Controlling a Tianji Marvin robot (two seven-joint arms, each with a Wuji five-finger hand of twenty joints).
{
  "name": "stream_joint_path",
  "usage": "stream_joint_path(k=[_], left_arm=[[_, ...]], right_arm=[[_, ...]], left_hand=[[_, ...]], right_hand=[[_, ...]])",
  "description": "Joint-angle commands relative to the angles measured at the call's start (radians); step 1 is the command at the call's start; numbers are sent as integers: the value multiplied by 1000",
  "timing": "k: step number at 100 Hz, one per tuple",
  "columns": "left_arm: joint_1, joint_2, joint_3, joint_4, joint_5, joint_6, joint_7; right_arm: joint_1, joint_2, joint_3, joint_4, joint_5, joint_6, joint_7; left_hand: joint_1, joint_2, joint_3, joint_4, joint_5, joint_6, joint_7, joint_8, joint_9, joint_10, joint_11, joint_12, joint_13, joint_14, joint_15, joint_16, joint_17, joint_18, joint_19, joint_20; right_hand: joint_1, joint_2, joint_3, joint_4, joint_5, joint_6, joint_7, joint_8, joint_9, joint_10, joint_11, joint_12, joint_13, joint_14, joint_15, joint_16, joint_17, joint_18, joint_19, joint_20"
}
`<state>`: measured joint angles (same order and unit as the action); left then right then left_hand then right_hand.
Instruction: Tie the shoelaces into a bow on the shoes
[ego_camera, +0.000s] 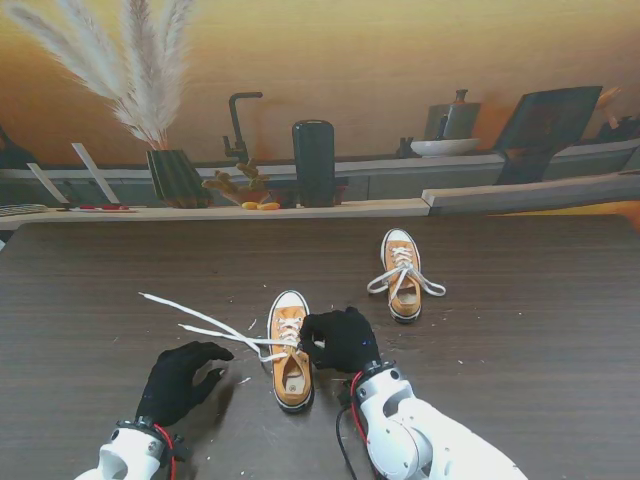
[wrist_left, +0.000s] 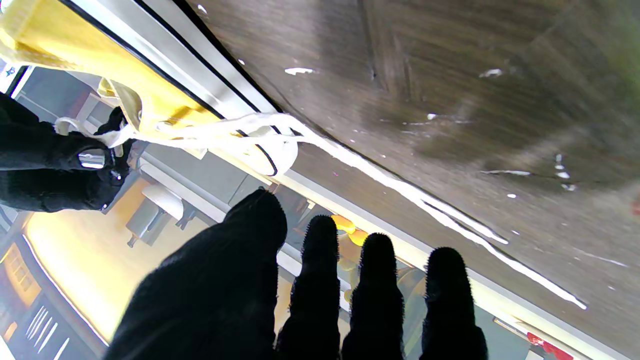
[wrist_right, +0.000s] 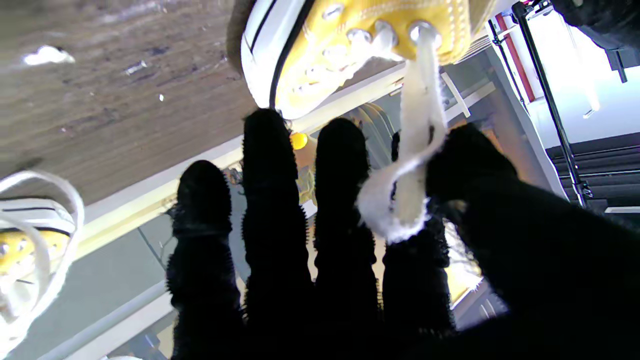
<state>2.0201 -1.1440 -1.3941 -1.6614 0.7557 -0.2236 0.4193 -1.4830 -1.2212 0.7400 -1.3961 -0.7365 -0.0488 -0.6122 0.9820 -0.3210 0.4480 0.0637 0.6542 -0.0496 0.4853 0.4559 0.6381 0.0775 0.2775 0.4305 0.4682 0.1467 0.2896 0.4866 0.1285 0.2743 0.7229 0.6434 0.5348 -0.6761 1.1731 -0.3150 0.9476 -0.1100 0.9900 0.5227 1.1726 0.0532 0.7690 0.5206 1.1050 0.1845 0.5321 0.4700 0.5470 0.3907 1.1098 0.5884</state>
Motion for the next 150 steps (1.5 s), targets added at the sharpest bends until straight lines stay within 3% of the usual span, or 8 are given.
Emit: stream_joint_path(k=[1,26,46,79,94,121,138,150], left_arm=[[5,1,-1,-8,-1,-2,-16],[5,1,0,-8,-2,-2,-20],[4,1,0,-8,-2,-2,-20],[5,1,-1,-11,-5,-1,-24],[5,2,-1,-11,-3,-2,-25],[4,2,1,-10,-2,-2,-23],[6,1,-1,-11,0,0,-20],[8,2,-3,-13,3,1,-19]], right_arm=[[5,-5,2,5,12,3,17],[17,-4,-4,15,10,9,26],[25,8,-8,17,-28,2,32],[0,35,6,-32,-94,39,56],[-14,48,15,-60,-126,61,75],[-27,56,19,-96,-134,119,126],[-27,59,10,-115,-111,163,193],[-20,58,2,-109,-99,161,205]], left_hand=[[45,29,-31,-18,27,-33,3,-10,13,-25,9,20,18,-14,9,29,-9,-28,15,-14],[47,29,-34,-18,29,-34,3,-9,14,-24,10,21,20,-12,10,29,-7,-27,16,-14],[50,30,-35,-18,28,-35,5,-8,15,-25,10,21,21,-13,10,29,-7,-28,16,-13],[58,37,-34,-19,28,-35,4,-10,15,-25,11,21,22,-13,10,30,-8,-28,15,-13],[62,42,-34,-20,27,-34,3,-10,15,-26,11,21,21,-14,10,29,-7,-28,16,-13],[67,47,-36,-21,23,-24,-5,-15,16,-25,11,21,22,-13,11,30,-6,-27,16,-13],[69,51,-38,-20,22,-26,-8,-15,16,-25,12,21,21,-13,11,30,-7,-27,16,-12],[70,49,-39,-20,25,-22,-7,-14,16,-26,11,21,22,-13,11,30,-7,-27,17,-12]], right_hand=[[52,63,-16,13,2,-31,51,51,62,-5,-17,-30,43,-4,0,-1,14,20,18,10],[54,111,-68,18,-39,-42,50,82,132,-12,58,-19,136,-22,67,47,96,17,92,45],[58,122,-113,30,-65,-122,28,42,19,-87,364,258,134,-67,272,129,122,-22,222,159],[126,-73,61,25,-160,-84,-84,-184,-159,-100,290,262,28,-70,252,89,64,-36,167,160],[131,-154,124,19,-164,8,-235,-194,-212,-89,297,257,12,-78,242,86,51,-47,148,156],[148,-131,114,20,-151,93,-364,-207,-245,-46,343,292,-21,-77,296,106,24,-36,132,157],[186,-85,89,27,-94,73,-164,-334,-257,-7,356,315,-46,-58,321,108,4,-15,118,162],[190,-81,87,27,-49,35,-43,-345,-249,-4,356,322,-39,-57,321,105,14,-9,117,158]])
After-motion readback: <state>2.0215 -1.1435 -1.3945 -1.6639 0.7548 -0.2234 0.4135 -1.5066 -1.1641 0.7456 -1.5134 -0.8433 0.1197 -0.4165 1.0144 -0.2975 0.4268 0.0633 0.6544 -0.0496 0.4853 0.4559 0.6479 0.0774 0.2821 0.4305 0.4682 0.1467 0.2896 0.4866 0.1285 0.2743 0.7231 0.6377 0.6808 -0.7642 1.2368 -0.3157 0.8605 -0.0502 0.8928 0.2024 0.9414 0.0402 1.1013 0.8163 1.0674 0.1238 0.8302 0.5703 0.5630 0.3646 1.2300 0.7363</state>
